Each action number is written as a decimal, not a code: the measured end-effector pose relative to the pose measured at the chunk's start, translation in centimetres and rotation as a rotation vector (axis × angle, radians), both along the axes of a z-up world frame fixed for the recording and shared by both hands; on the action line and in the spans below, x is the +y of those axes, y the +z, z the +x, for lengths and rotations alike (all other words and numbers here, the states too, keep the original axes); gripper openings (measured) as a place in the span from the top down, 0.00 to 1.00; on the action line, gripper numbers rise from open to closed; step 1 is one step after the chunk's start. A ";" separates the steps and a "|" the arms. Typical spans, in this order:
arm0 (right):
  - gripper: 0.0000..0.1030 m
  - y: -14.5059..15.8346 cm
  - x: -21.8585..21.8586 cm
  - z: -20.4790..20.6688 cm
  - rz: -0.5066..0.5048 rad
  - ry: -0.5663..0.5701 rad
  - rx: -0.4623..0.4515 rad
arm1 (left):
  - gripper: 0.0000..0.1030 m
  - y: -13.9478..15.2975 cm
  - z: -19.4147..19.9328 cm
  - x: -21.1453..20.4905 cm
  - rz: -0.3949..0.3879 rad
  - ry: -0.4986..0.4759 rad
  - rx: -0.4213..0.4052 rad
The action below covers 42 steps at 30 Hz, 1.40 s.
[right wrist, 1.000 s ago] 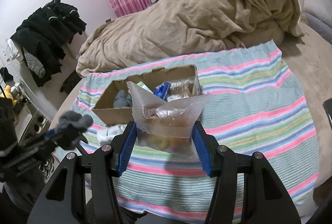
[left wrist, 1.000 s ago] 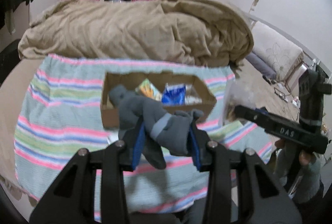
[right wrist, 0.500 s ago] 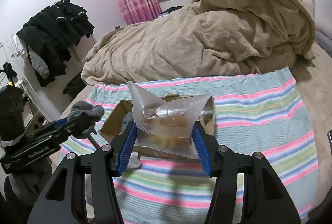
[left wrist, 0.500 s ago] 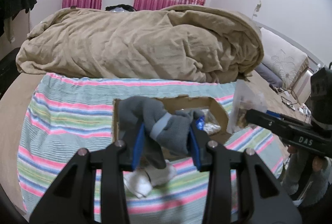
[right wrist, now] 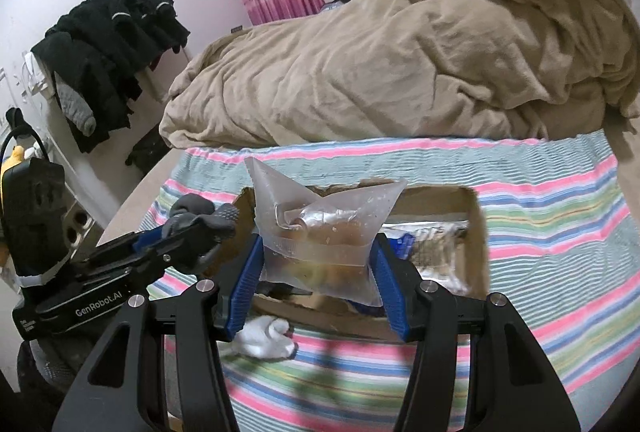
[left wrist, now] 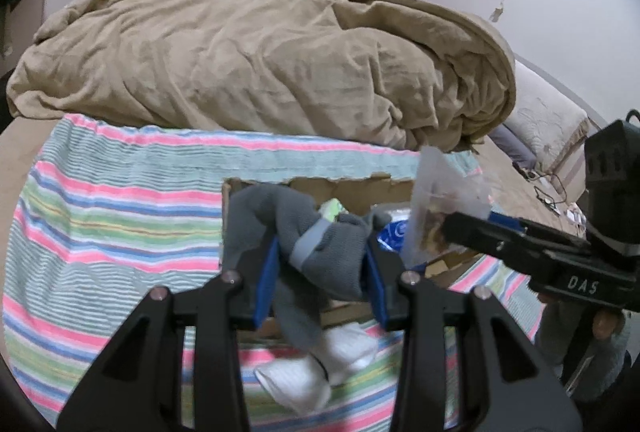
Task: Organize objects
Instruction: 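Lower the grey sock into the box with the left gripper while the right gripper lowers the snack bag in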
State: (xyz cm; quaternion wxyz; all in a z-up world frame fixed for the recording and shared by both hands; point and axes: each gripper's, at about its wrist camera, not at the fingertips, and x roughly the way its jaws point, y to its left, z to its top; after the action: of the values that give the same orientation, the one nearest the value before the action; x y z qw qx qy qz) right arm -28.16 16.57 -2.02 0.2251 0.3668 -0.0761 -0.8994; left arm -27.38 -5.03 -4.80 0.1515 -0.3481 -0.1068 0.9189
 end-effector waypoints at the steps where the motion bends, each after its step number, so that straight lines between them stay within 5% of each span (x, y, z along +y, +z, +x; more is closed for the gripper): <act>1: 0.44 -0.3 -0.3 -0.2 0.000 0.003 -0.006 | 0.61 -0.3 -0.3 -0.1 0.003 -0.006 -0.006; 13: 0.44 -4.3 -1.5 -2.1 -0.001 0.010 -0.104 | 0.55 -4.3 -2.7 0.9 -0.096 -0.034 -0.088; 18: 0.44 -5.2 -1.4 -2.5 -0.011 0.013 -0.134 | 0.45 -3.8 -1.5 2.2 -0.162 -0.066 -0.082; 21: 0.42 -5.9 -1.5 -2.5 0.006 0.010 -0.147 | 0.27 -3.0 -0.5 2.3 -0.166 -0.073 -0.070; 23: 0.41 -6.0 -1.4 -2.3 0.002 0.008 -0.142 | 0.23 -2.2 0.3 2.2 -0.149 -0.074 -0.056; 29: 0.36 -6.1 -1.3 -2.2 -0.001 0.014 -0.145 | 0.15 -0.7 1.3 0.3 -0.147 0.027 -0.012; 36: 0.34 -5.4 -0.7 -1.3 -0.007 -0.017 -0.116 | 0.15 -4.5 -1.6 -1.4 -0.228 0.137 -0.133; 42: 0.30 -4.3 -0.3 -0.5 0.024 -0.032 -0.076 | 0.13 -4.9 -1.7 -2.1 -0.182 0.162 -0.140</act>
State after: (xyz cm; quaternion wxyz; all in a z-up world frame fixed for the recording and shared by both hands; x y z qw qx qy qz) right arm -28.67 16.26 -6.29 0.2035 0.4021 -0.0797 -0.8892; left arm -29.13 -7.17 -9.66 0.0368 -0.4140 -0.0611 0.9075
